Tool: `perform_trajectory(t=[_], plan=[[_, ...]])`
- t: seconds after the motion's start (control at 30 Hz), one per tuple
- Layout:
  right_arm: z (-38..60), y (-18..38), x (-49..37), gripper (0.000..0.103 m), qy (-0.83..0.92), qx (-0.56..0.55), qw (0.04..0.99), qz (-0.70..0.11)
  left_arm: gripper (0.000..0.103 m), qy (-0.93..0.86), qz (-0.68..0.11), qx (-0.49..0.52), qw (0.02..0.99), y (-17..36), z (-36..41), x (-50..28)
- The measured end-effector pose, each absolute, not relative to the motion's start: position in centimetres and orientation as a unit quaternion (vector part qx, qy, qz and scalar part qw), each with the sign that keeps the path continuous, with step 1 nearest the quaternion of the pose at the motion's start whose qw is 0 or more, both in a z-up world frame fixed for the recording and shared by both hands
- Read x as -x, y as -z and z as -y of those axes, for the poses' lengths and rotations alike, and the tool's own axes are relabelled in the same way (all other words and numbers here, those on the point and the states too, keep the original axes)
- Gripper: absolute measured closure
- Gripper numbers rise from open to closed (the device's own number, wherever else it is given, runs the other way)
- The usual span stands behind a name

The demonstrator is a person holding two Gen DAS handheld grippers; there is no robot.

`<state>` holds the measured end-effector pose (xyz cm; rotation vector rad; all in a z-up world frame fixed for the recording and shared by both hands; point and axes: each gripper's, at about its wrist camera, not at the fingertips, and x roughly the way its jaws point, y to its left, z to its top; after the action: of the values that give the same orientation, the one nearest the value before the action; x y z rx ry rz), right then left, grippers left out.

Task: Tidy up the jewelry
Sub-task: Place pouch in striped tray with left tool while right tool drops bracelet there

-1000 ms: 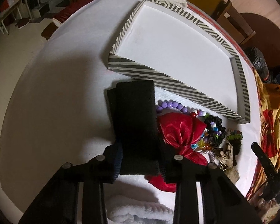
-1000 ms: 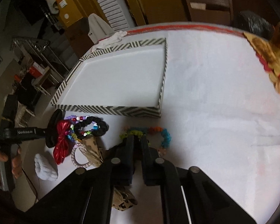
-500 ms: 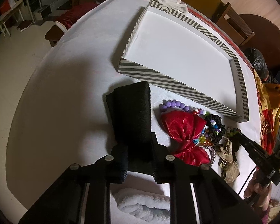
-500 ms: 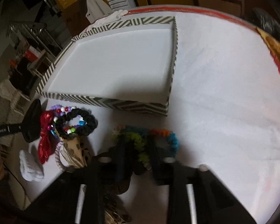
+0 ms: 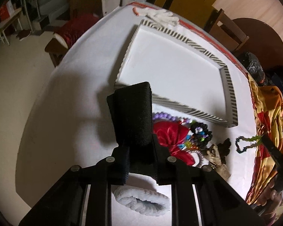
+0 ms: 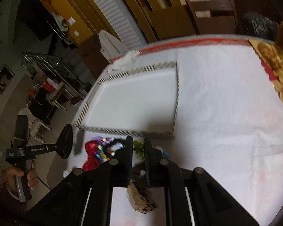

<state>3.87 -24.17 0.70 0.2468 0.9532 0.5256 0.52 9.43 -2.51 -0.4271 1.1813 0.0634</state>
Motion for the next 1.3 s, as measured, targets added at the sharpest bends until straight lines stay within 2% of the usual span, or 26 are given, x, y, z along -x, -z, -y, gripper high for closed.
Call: perform_trajectory(t=[0.2,0.37,0.67,0.87,1.0,1.07,1.13,1.17,1.3], plan=[[22.6,-4.0,-5.2,0.091,-0.259,-0.106,0.862,-0.423,0.07,-0.03,-0.53,0.174,0.829,-0.1,-9.3,-2.2],[21.0,-4.4,-8.0,0.091,-0.259,-0.109,0.863,-0.42,0.07,-0.034,-0.526,0.157,0.835,-0.4,-9.5,-5.5],[18.9,1.8,-13.1,0.091,-0.227,-0.123,0.843,-0.471,0.07,-0.016,-0.542,0.14,0.828,2.7,-9.2,-12.0],[20.8,6.1,-14.1,0.091,-0.177,-0.129,0.831,-0.511,0.07,-0.019,-0.575,0.117,0.81,5.6,-8.7,-13.6],[21.2,6.9,-14.0,0.091,-0.156,-0.113,0.833,-0.518,0.07,-0.02,-0.582,0.123,0.803,6.5,-8.8,-14.0],[21.0,6.5,-13.5,0.087,-0.156,-0.102,0.837,-0.514,0.064,-0.012,-0.58,0.137,0.803,6.7,-9.0,-13.9],[20.8,5.8,-13.1,0.066,-0.16,-0.095,0.844,-0.504,0.055,-0.006,-0.577,0.148,0.803,6.7,-9.3,-13.7],[20.8,5.4,-13.0,0.062,-0.16,-0.095,0.847,-0.498,0.05,-0.004,-0.576,0.152,0.803,6.7,-9.4,-13.6],[20.4,4.1,-11.9,0.059,-0.176,-0.106,0.85,-0.485,0.048,0.0,-0.573,0.152,0.805,6.3,-9.5,-12.6]])
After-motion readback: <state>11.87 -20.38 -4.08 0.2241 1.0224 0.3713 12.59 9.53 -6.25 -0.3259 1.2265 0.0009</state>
